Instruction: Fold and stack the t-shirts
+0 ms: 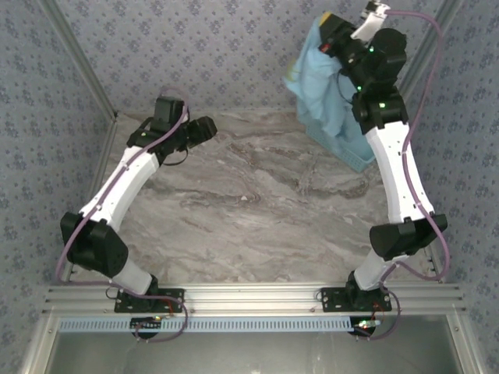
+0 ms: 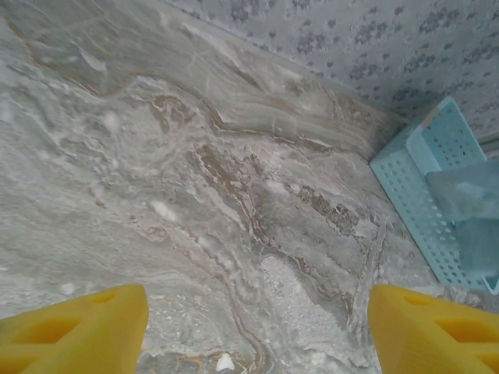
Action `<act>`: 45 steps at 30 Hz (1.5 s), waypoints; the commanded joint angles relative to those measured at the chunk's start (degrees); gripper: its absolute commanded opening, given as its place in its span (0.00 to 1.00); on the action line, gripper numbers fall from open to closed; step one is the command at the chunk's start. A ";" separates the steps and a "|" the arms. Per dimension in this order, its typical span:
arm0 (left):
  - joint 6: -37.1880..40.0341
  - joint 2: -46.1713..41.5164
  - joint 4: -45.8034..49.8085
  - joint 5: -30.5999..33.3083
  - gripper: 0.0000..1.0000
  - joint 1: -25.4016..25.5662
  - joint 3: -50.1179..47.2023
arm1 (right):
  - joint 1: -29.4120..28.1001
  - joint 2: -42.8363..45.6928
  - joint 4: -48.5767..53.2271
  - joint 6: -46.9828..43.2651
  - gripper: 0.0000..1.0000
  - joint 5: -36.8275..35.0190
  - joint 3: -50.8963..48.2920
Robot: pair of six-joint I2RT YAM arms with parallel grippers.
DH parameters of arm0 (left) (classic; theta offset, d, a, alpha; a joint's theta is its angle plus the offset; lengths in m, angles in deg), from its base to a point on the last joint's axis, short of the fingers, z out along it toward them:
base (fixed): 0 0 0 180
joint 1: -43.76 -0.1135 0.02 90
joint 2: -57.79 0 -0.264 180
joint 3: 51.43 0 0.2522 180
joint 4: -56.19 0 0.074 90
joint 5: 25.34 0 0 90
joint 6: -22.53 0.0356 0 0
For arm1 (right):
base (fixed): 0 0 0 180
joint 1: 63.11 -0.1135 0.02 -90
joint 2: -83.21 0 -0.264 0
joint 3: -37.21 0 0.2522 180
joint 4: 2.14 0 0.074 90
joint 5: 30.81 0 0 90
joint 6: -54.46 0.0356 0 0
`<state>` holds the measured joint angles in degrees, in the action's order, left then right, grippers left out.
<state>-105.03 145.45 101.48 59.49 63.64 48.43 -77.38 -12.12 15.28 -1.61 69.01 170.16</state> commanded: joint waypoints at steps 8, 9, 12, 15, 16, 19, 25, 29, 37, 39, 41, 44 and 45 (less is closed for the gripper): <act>-0.31 -12.42 8.22 9.71 0.76 -2.18 -4.98 | -18.88 0.94 5.66 -7.53 0.00 -5.87 -13.72; -0.93 -13.25 9.37 10.23 0.76 -2.57 -5.81 | -20.36 0.32 5.08 -6.13 0.00 -6.24 -16.48; -2.35 -15.89 11.83 10.43 0.75 -3.78 -8.88 | -22.39 -0.97 1.61 -0.23 0.00 -5.06 -25.13; -2.58 -17.74 12.88 8.55 0.74 -4.15 -11.76 | -22.30 -1.13 0.56 4.81 0.00 -1.25 -31.25; -2.60 -18.08 13.13 7.53 0.74 -4.14 -12.70 | -22.30 -1.19 2.16 5.28 0.00 -1.02 -32.67; -1.58 -18.72 10.31 0.44 0.67 -3.91 -16.39 | -21.58 -2.32 8.63 6.16 0.00 1.66 -34.26; 6.60 -13.70 9.15 -6.75 0.61 4.94 -19.73 | -16.83 -4.58 16.58 8.70 0.00 5.57 -34.67; 11.12 -7.27 10.66 -0.17 0.71 13.17 -18.50 | -12.88 -5.69 17.35 9.93 0.00 8.66 -33.40; 17.14 7.29 12.52 16.95 0.80 20.73 -10.86 | -6.82 -11.90 28.80 7.65 0.43 14.56 -23.35; 19.25 11.22 13.13 19.12 0.81 22.29 -8.00 | -6.05 -10.18 29.21 7.20 0.48 12.59 -24.42; 20.38 14.99 14.02 21.35 0.81 23.56 -5.25 | -5.02 -8.05 28.65 7.20 0.49 12.09 -27.16; 21.35 19.82 15.71 24.79 0.79 25.42 -0.79 | -3.69 -4.77 28.10 7.27 0.49 10.85 -32.07; 21.32 20.93 16.73 27.30 0.78 26.16 0.98 | -3.24 -3.66 27.54 7.48 0.49 10.51 -33.93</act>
<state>-86.43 164.07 114.20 79.42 88.01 45.20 -81.68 -19.94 40.83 6.48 80.80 139.67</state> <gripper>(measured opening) 0.788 0.492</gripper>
